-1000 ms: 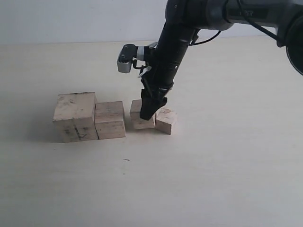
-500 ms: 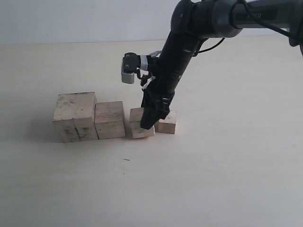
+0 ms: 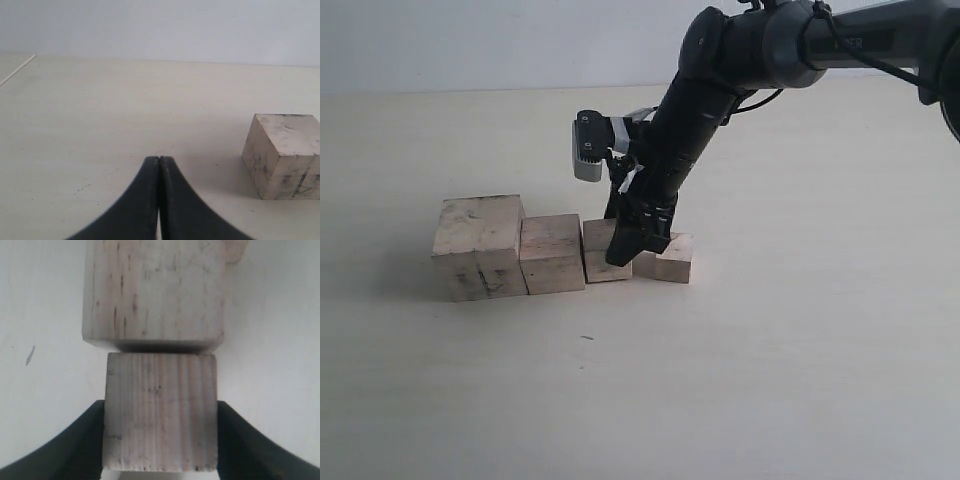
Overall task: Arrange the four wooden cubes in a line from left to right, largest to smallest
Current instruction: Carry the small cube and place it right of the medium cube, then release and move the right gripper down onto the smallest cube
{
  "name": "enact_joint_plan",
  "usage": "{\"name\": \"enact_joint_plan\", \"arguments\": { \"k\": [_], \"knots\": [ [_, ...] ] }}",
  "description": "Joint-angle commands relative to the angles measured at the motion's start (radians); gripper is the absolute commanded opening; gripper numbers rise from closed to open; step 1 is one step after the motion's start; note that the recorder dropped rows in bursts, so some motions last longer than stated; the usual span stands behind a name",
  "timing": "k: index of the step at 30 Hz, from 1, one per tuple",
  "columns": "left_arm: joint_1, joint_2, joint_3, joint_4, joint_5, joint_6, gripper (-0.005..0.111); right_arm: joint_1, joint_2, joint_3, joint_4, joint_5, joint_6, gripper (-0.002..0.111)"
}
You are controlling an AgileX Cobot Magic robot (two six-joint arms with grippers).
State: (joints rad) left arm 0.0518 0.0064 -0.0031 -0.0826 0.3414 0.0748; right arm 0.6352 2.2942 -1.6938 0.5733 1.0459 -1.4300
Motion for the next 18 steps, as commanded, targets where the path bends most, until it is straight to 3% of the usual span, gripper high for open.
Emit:
{"name": "enact_joint_plan", "arguments": {
  "k": [1, 8, 13, 16, 18],
  "knots": [
    [-0.004, -0.006, 0.003, -0.005, -0.013, -0.001, 0.0, -0.001, 0.015, 0.003, 0.011, -0.008, -0.036, 0.001],
    [-0.004, -0.006, 0.003, -0.005, -0.013, -0.001, 0.0, -0.001, 0.015, 0.003, 0.029, -0.004, -0.036, 0.022],
    [-0.004, -0.006, 0.003, -0.005, -0.013, -0.001, 0.0, -0.001, 0.015, 0.003, 0.029, -0.002, -0.025, 0.059],
    [-0.004, -0.006, 0.003, -0.005, -0.013, -0.001, 0.0, -0.001, 0.015, 0.003, 0.029, 0.0, 0.001, 0.073],
    [-0.004, -0.006, 0.003, -0.005, -0.013, -0.001, 0.0, -0.001, 0.015, 0.003, 0.029, 0.0, 0.016, 0.077]
  ]
}}
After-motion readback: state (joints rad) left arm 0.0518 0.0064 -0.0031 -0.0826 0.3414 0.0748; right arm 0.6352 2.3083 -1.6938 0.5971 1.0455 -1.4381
